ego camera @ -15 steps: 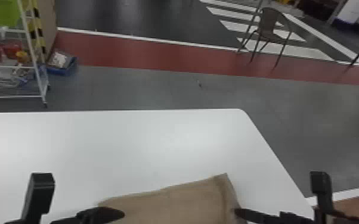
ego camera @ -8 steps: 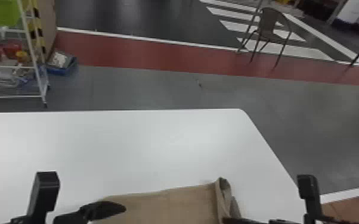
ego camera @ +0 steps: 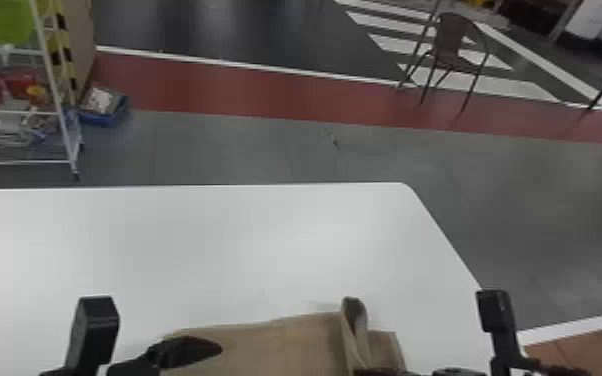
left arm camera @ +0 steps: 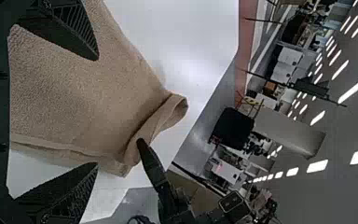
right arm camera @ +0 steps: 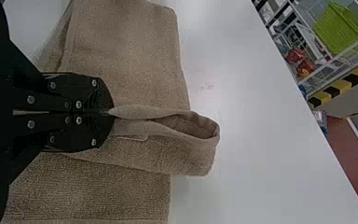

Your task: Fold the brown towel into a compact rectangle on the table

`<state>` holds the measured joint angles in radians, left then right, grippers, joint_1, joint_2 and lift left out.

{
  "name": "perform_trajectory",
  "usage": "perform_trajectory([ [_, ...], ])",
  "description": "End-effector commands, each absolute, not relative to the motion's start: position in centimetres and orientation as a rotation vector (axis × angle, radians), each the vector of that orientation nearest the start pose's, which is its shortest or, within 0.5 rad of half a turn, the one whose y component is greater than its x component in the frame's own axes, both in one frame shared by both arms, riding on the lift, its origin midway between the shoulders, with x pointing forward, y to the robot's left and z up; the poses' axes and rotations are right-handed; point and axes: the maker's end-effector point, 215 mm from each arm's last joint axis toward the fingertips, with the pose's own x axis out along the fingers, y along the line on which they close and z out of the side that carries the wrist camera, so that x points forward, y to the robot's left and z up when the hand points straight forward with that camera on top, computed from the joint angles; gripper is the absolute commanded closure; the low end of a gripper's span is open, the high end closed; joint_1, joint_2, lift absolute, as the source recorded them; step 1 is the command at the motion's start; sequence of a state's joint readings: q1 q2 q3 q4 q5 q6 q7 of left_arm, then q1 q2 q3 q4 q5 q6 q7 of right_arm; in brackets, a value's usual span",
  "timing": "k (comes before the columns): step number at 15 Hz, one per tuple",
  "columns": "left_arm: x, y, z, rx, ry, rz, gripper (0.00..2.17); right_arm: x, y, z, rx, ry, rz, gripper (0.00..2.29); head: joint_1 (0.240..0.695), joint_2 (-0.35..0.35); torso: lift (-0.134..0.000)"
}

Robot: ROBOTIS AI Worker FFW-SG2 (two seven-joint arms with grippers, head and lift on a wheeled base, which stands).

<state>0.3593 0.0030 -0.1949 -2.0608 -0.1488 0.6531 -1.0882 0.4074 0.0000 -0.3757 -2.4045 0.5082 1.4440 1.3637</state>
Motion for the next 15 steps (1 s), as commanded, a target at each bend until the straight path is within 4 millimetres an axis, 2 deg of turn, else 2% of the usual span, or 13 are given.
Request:
perform_trajectory([
  [1,32.3,-5.0,-41.2,-0.094,0.454,-1.195,0.08,27.7,-26.8,-42.2,0.415,0.952,0.428,1.18,0.695,-0.35,-0.122],
  [4,33.3,-4.8,-42.9,-0.029,0.431,-1.148,0.08,27.4,-26.5,-42.1,0.413,0.952,0.437,1.18,0.695,-0.35,-0.122],
  [8,34.6,-4.3,-43.8,0.066,0.39,-1.104,0.08,27.2,-26.7,-41.5,0.405,0.938,0.438,1.18,0.695,-0.35,-0.122],
  [11,35.5,-2.4,-45.3,0.127,0.416,-1.055,0.08,26.6,-26.8,-41.1,0.392,0.938,0.436,1.18,0.695,-0.35,-0.122],
  [15,35.7,-1.2,-46.6,0.138,0.429,-1.034,0.08,25.5,-27.4,-40.5,0.381,0.928,0.434,1.18,0.695,-0.35,-0.122],
])
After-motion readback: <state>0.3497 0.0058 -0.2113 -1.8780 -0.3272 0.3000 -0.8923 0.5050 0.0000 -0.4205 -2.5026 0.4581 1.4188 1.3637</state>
